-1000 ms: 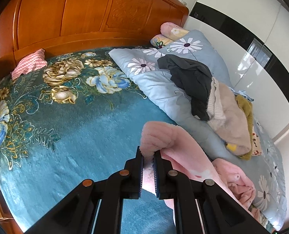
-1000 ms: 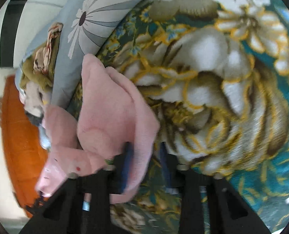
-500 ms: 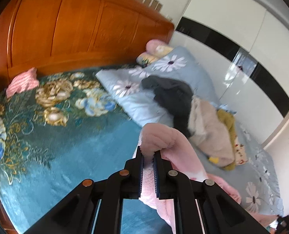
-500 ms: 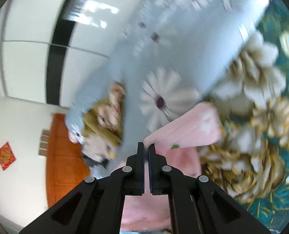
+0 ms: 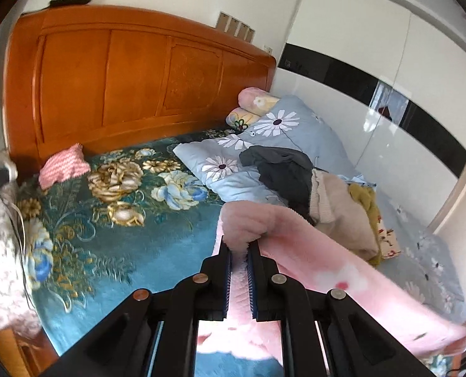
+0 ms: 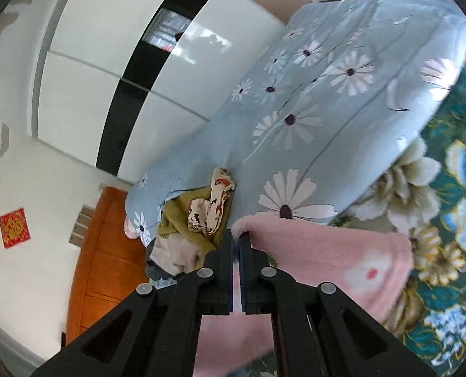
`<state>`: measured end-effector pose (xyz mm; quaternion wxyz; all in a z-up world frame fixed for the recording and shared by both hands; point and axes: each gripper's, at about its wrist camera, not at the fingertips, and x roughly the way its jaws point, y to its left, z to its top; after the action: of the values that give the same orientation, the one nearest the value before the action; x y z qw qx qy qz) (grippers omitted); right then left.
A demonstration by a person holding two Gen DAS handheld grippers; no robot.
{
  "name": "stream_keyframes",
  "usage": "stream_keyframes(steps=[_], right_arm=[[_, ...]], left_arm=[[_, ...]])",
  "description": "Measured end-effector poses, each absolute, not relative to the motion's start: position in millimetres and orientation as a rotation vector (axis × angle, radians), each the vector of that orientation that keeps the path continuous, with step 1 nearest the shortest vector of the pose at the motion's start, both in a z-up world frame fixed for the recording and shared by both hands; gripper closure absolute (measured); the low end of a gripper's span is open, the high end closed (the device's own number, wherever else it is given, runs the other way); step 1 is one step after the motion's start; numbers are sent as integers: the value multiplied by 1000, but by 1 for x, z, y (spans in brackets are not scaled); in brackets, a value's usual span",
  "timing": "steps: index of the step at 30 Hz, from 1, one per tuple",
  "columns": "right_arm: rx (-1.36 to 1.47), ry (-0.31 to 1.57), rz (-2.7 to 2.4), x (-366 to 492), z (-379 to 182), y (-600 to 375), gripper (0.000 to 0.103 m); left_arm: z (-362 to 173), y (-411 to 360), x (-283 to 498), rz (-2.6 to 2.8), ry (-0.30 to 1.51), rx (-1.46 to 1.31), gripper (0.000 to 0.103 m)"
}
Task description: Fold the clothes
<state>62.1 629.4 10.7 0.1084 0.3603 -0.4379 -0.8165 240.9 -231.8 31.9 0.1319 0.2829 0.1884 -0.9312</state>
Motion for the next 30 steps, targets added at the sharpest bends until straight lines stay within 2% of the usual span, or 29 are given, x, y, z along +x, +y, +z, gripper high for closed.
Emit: stream_keyframes(steps=[2, 9, 13, 17, 24, 26, 30], right_arm=[[1107, -1262, -2393, 34, 2, 615, 100], [1194, -1214, -2481, -70, -13, 583, 100], [1231, -1092, -2562, -120, -9, 553, 100], [1313, -1004, -2585, -146, -21, 525, 100], [1447, -883, -2574, -163, -53, 488, 99], [1460, -869, -2573, -166, -56, 484, 97], [1449, -802, -2577, -168, -53, 475, 95]], left_arm=[[25, -233, 213, -2690, 521, 871, 93], [-9, -255, 100, -2617, 606, 997, 93], [-35, -254, 42, -2592, 589, 1112, 93], [-79, -251, 12, -2504, 599, 1249, 93], [-140, -254, 6, -2440, 737, 1376, 90], [-146, -257, 9, -2444, 754, 1385, 85], [-146, -270, 24, -2457, 824, 1361, 50]])
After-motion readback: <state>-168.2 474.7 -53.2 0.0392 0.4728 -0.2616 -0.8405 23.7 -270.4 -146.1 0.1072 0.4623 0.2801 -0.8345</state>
